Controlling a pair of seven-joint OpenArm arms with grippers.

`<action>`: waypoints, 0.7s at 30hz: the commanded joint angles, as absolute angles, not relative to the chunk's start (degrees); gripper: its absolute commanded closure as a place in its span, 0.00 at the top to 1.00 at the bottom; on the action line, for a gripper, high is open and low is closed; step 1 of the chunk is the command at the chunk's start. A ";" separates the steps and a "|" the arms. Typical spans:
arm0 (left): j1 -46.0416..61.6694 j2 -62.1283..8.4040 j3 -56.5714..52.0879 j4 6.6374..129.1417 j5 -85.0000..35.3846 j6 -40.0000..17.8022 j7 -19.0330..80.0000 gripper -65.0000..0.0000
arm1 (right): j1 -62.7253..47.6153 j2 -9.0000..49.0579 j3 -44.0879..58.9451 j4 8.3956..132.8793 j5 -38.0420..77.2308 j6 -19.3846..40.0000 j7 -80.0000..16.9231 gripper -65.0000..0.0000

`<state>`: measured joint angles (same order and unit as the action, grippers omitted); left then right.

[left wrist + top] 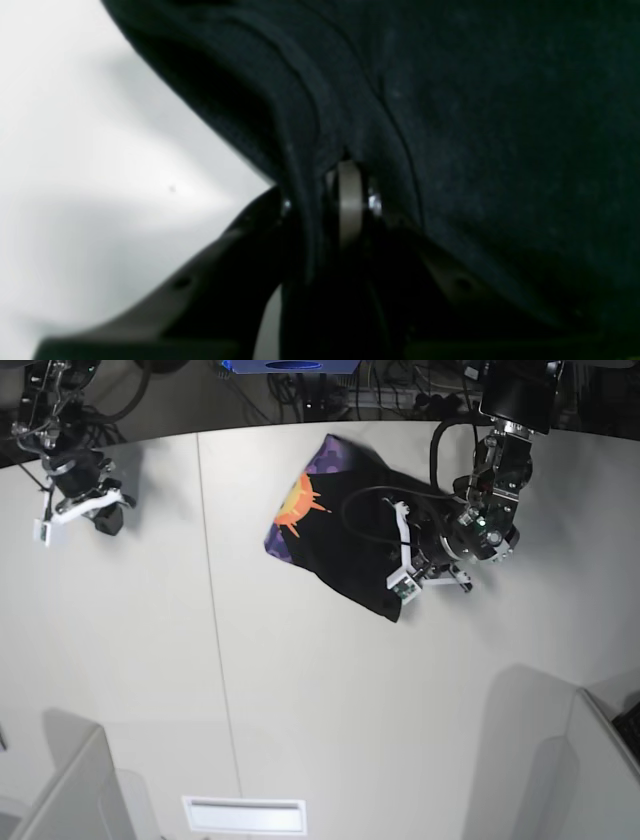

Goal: Fold the T-shirt properly
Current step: 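Grasp the bundle with the left gripper and drag it to flatten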

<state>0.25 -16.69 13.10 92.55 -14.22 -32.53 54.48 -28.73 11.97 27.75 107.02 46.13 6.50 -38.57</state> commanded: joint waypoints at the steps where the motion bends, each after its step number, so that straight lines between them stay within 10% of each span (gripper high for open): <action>1: -0.40 -17.54 14.99 92.35 -11.65 -32.75 57.01 0.00 | -28.79 12.09 29.23 107.91 46.64 6.99 -37.58 0.00; 21: -15.34 -18.68 46.64 91.91 3.12 -32.84 49.98 0.00 | -32.75 1.54 38.90 107.82 46.37 6.99 -37.32 0.00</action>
<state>-14.74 -18.59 46.44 91.64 3.88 -32.51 50.26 -32.34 1.17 38.39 106.87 45.91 6.52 -38.35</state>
